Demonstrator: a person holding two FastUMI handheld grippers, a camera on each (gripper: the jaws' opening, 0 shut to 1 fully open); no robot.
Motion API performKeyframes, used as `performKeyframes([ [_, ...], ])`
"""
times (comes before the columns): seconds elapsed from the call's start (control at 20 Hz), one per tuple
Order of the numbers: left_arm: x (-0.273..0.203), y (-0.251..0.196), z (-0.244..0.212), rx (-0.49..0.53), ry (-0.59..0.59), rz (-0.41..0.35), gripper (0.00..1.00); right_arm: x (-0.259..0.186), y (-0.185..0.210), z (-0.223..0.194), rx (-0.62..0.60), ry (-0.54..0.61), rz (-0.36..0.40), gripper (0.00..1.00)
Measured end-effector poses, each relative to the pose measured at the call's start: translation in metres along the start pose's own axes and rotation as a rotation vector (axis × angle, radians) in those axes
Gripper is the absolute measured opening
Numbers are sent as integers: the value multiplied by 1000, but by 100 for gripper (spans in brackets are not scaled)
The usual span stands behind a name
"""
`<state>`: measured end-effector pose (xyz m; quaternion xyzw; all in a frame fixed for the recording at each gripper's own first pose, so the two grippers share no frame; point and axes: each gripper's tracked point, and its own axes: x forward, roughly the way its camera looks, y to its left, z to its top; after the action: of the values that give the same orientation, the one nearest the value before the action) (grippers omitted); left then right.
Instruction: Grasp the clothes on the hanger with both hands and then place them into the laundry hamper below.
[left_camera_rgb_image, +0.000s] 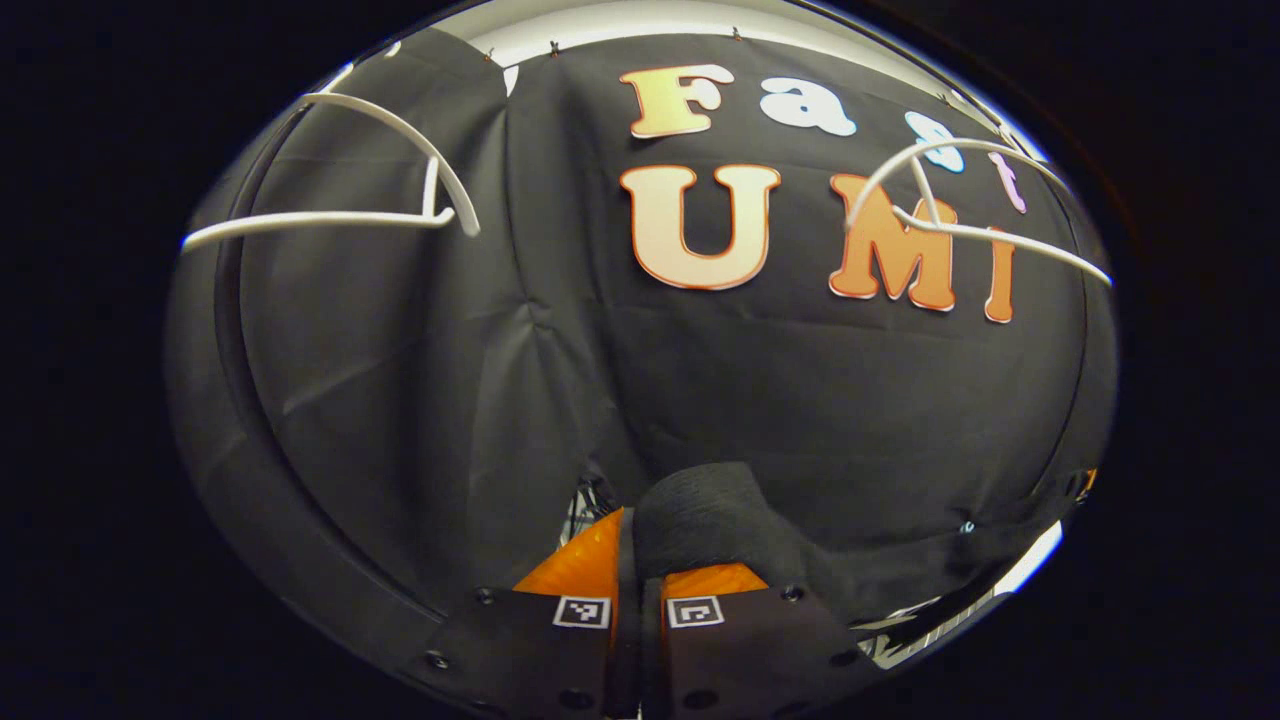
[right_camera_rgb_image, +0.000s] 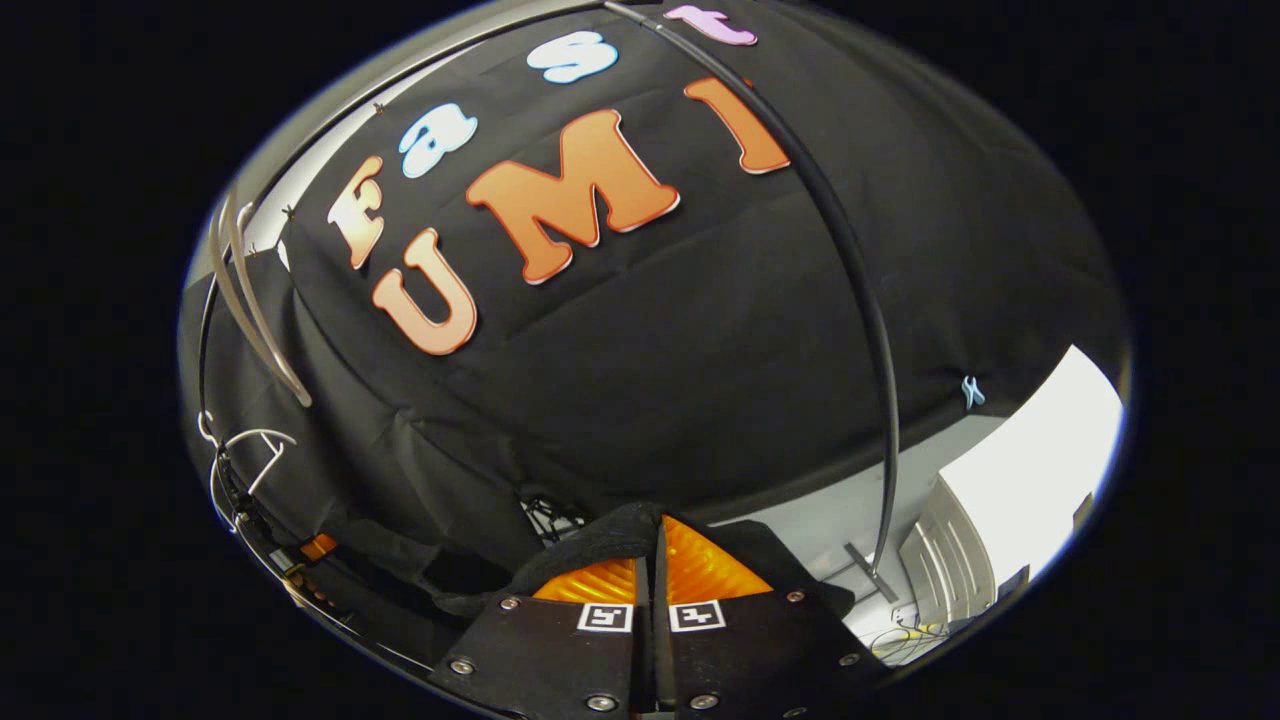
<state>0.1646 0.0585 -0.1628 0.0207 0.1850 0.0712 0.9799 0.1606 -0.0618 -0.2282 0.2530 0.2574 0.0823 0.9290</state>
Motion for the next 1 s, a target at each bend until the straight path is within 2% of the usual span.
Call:
performKeyframes([
  [0.2, -1, -35, -45, 46, 82, -65, 7, 16, 11, -53, 24, 64, 2, 0],
  [0.4, -3, -63, -97, 18, 196, -125, 7, 29, 18, -108, 33, 141, -10, 0],
  [0.75, -7, -96, -188, -1, 379, -170, 7, 40, 13, -192, 0, 258, -73, 0],
  [1.0, -14, -120, -245, 14, 494, -189, 6, 47, 9, -244, -69, 333, -124, 0],
])
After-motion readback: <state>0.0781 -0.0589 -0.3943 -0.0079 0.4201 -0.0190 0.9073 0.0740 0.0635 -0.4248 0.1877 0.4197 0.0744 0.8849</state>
